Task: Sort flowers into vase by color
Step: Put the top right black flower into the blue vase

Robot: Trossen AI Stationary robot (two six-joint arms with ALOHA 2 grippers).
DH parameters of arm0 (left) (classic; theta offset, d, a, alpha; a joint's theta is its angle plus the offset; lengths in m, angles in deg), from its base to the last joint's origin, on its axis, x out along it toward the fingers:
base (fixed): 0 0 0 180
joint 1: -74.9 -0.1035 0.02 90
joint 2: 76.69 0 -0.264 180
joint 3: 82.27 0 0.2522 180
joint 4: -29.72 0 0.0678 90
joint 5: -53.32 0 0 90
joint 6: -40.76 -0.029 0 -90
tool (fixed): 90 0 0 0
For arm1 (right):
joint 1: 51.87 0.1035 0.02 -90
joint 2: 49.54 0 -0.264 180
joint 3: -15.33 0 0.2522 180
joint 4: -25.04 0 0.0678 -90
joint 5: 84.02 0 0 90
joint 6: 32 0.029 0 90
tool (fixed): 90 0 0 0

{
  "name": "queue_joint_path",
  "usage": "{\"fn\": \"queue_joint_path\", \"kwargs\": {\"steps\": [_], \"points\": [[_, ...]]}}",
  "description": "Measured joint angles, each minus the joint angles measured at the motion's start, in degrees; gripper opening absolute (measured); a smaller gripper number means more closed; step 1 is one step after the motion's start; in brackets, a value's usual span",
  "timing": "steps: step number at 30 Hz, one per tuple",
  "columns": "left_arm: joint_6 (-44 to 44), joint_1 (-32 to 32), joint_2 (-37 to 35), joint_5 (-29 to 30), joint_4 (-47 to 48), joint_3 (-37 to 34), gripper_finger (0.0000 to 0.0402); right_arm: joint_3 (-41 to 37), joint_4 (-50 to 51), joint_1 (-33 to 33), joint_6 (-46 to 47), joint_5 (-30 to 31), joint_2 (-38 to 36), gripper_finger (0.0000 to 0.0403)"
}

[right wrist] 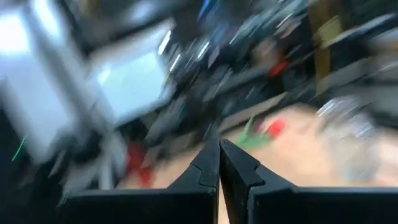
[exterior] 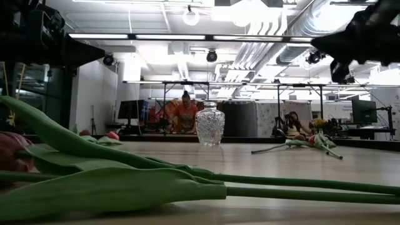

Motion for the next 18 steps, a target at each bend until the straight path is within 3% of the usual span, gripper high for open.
{"fn": "queue_joint_path", "kwargs": {"steps": [2, 4, 10, 13, 18], "points": [[0.02, 0.01, 0.01, 0.0, 0.0, 0.0, 0.0008, -0.19, -4.55, 0.0, 0.52, 8.83, 0.38, 0.0], [0.0, -0.01, 0.0, 0.0, 0.01, 0.0, 0.0008, -0.52, -7.7, -0.05, 0.06, 13.14, 1.85, 0.0], [0.0, 0.0, -0.01, 0.0, 0.0, 0.0, 0.0008, 0.15, -12.75, -0.09, 3.21, 14.11, 11.54, 0.0], [0.01, 0.0, 0.01, 0.0, 0.02, 0.0, 0.0008, 5.74, -1.65, -1.57, 8.3, 17.79, 17.78, 0.0], [0.02, -0.01, 0.01, 0.0, 0.0, 0.0, 0.0008, 21.24, 33.62, -6.37, 17.86, 18.81, 32.06, 0.0001]]}}
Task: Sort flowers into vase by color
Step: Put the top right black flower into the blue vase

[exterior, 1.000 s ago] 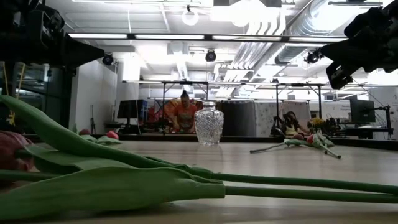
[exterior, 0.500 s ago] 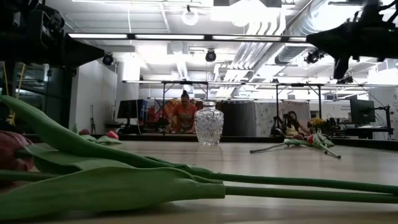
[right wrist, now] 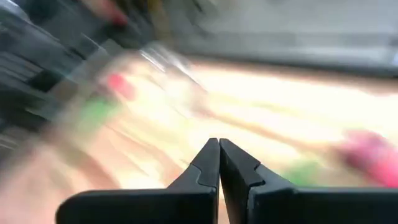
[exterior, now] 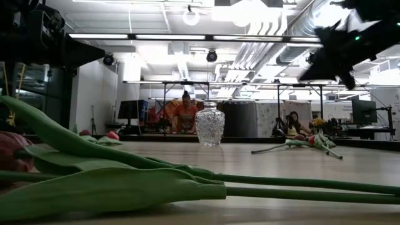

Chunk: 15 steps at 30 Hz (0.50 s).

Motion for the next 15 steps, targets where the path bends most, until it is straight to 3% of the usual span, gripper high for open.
{"fn": "queue_joint_path", "kwargs": {"steps": [4, 10, 15], "points": [[-0.02, 0.01, 0.0, 0.0, 0.0, 0.01, 0.0008, 6.16, 16.04, -2.66, 6.58, 2.85, 11.4, 0.0001], [0.0, 0.01, 0.0, 0.0, 0.01, 0.02, 0.0008, 5.95, 21.97, -5.77, 15.11, 0.44, 24.06, 0.0001], [-0.02, 0.01, 0.0, 0.0, 0.01, 0.01, 0.0008, 5.88, 25.33, -7.06, 19.3, 0.8, 29.51, 0.0001]]}}
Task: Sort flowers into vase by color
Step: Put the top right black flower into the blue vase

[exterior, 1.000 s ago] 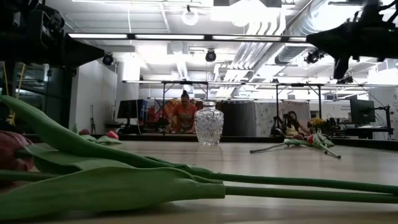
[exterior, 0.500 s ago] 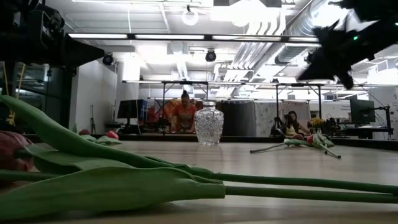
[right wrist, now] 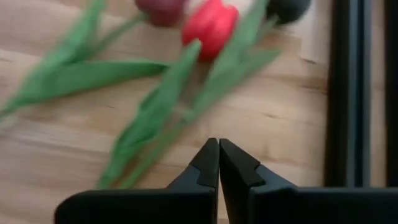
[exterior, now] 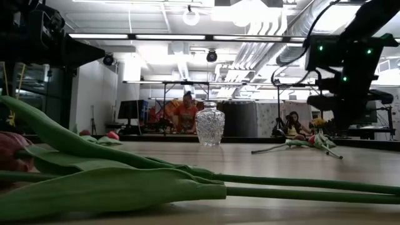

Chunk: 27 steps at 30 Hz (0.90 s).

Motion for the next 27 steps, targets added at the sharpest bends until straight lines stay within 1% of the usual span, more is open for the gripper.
{"fn": "queue_joint_path", "kwargs": {"steps": [3, 5, 9, 12, 15, 18, 24, 27], "points": [[0.0, -0.01, 0.0, 0.0, 0.01, -0.01, 0.0008, 0.0, -1.86, -0.08, 0.41, -0.11, 0.8, 0.0013], [0.0, 0.0, 0.0, 0.0, 0.01, 0.0, 0.0008, 0.0, -4.49, -0.07, 0.04, -0.1, 0.72, 0.0034], [0.0, 0.01, 0.0, 0.0, 0.01, -0.01, 0.0008, 0.0, -5.32, -0.07, 1.13, -0.64, 0.58, 0.0097], [0.01, 0.01, 0.0, 0.0, 0.0, -0.01, 0.0008, 0.0, -5.43, -0.66, 3.52, -3.25, 0.55, 0.0149], [0.01, 0.01, 0.0, 0.0, 0.01, 0.0, 0.0008, 0.0, -5.45, -2.46, 7.37, -3.55, 0.56, 0.0182], [0.02, 0.01, -0.02, 0.0, -0.01, -0.01, 0.0008, 0.0, -5.43, -4.56, 8.48, -3.66, 0.55, 0.0191], [0.0, 0.01, -0.02, 0.0, -0.01, 0.01, 0.0008, 0.0, -6.75, -9.26, 8.39, -3.81, 0.59, 0.0192], [0.02, 0.01, 0.0, 0.0, 0.01, -0.01, 0.0008, 0.0, -7.4, -11.2, 7.98, -5.03, 1.53, 0.0192]]}}
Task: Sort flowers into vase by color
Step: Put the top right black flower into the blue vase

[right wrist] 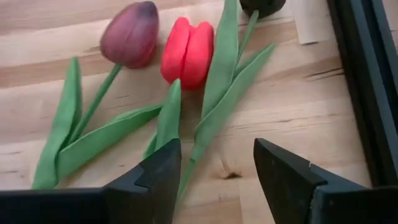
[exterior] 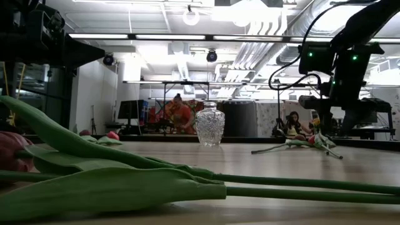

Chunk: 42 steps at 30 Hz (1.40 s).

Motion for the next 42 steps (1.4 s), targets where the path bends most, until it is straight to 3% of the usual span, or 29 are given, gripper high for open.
{"fn": "queue_joint_path", "kwargs": {"steps": [7, 17, 21, 25, 27, 30, 33, 39, 42], "points": [[-0.02, -0.01, -0.01, 0.0, 0.0, 0.0, 0.0008, 0.0, -4.41, -2.0, -0.97, -4.01, 6.26, 0.0192], [-0.02, 0.0, -0.01, 0.0, -0.02, 0.0, 0.0008, 0.37, -7.8, -1.96, -0.85, -3.63, 12.76, 0.0186], [-0.02, -0.02, -0.01, 0.0, 0.0, 0.01, 0.0008, 0.25, -7.19, -1.93, -1.03, -2.14, 12.88, 0.0131], [-0.02, -0.01, -0.01, 0.0, -0.02, 0.0, 0.0008, 0.2, -6.04, -1.93, -2.66, -0.12, 12.93, 0.0027], [-0.02, 0.0, -0.01, 0.0, 0.0, 0.0, 0.0008, 0.16, -5.41, -1.95, -4.64, -0.03, 12.93, 0.0013], [-0.02, -0.01, -0.02, 0.0, -0.02, 0.01, 0.0008, 1.16, -2.09, -1.82, -5.67, -0.46, 12.64, 0.0021], [-0.02, -0.01, 0.0, 0.0, 0.0, 0.0, 0.0008, 3.32, 7.48, -0.69, -7.73, 0.22, 11.45, 0.0007], [-0.01, -0.02, -0.02, 0.0, 0.0, 0.0, 0.0008, 13.88, 23.37, 2.79, -9.24, 10.72, 5.98, 0.0004], [-0.02, -0.02, -0.01, 0.0, -0.02, 0.01, 0.0008, 19.12, 22.55, 6.65, -12.26, 14.81, 1.65, 0.0003]]}}
